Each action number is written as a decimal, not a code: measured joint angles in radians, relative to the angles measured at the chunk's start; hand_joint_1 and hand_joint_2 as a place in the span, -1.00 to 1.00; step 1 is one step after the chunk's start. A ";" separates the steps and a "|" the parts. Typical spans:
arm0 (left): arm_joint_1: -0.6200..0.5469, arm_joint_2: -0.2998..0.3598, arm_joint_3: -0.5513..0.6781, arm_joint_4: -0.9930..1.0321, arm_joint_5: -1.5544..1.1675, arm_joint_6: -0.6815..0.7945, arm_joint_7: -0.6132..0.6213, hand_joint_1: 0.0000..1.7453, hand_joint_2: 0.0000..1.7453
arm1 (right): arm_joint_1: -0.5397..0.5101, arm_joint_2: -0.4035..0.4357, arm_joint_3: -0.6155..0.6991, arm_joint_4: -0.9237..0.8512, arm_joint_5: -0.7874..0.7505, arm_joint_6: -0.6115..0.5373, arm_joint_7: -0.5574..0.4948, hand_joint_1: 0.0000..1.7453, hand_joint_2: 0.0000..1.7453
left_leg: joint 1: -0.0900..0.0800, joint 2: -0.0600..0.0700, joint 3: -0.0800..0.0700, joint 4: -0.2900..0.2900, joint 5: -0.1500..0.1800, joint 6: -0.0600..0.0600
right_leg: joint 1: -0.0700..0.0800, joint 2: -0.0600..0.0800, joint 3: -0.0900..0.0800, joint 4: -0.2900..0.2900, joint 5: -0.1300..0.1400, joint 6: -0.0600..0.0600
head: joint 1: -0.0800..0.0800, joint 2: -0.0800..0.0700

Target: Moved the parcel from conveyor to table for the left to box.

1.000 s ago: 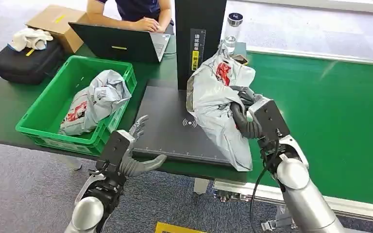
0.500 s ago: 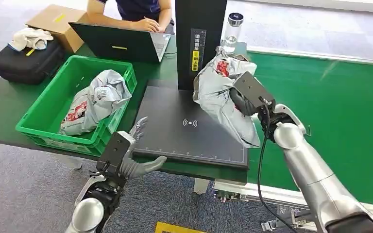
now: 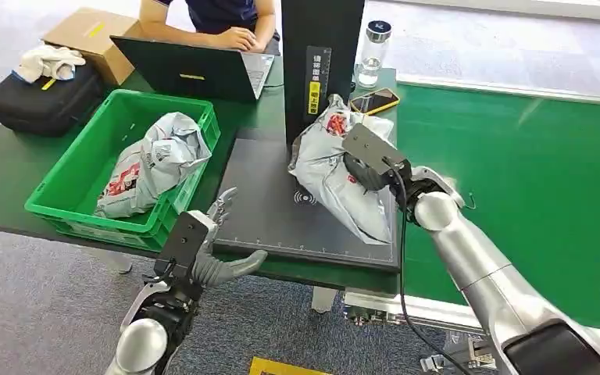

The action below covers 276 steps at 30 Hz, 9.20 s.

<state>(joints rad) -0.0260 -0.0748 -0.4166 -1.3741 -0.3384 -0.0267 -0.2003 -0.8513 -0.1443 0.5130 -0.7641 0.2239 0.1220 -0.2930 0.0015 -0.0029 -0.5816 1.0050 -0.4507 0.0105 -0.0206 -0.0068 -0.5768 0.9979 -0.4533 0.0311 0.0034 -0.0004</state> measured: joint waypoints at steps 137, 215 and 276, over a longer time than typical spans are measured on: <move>0.026 -0.014 0.035 -0.004 -0.033 0.041 0.016 -1.00 1.00 | 0.978 0.234 -0.610 -0.917 -0.447 -0.229 -0.063 -1.00 1.00 | 0.000 0.000 0.001 -0.001 -0.002 -0.002 | 0.000 0.000 0.000 0.000 -0.002 -0.001 | 0.000 0.000; -0.641 -0.044 -0.591 0.496 -0.516 -0.123 0.090 -1.00 1.00 | 0.903 0.295 -0.663 -0.678 -0.525 -0.106 -0.055 -1.00 1.00 | 0.000 0.001 0.001 0.000 -0.001 -0.001 | 0.000 0.001 0.000 0.000 -0.001 -0.001 | 0.000 0.000; -0.749 -0.109 -0.608 0.947 -0.569 -0.040 0.153 -1.00 1.00 | 0.967 0.300 -0.969 -0.757 -0.436 -0.107 -0.074 -1.00 1.00 | 0.000 0.001 0.001 0.000 -0.001 -0.001 | 0.000 0.001 0.000 0.000 -0.001 -0.001 | 0.000 0.000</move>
<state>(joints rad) -0.7748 -0.1835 -1.0243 -0.4273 -0.9075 -0.0671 -0.0469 0.1154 0.1553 -0.4558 -1.5213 -0.2125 0.0153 -0.3670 0.0016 -0.0018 -0.5806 1.0047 -0.4517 0.0092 -0.0206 -0.0058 -0.5767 0.9978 -0.4541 0.0298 0.0034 -0.0004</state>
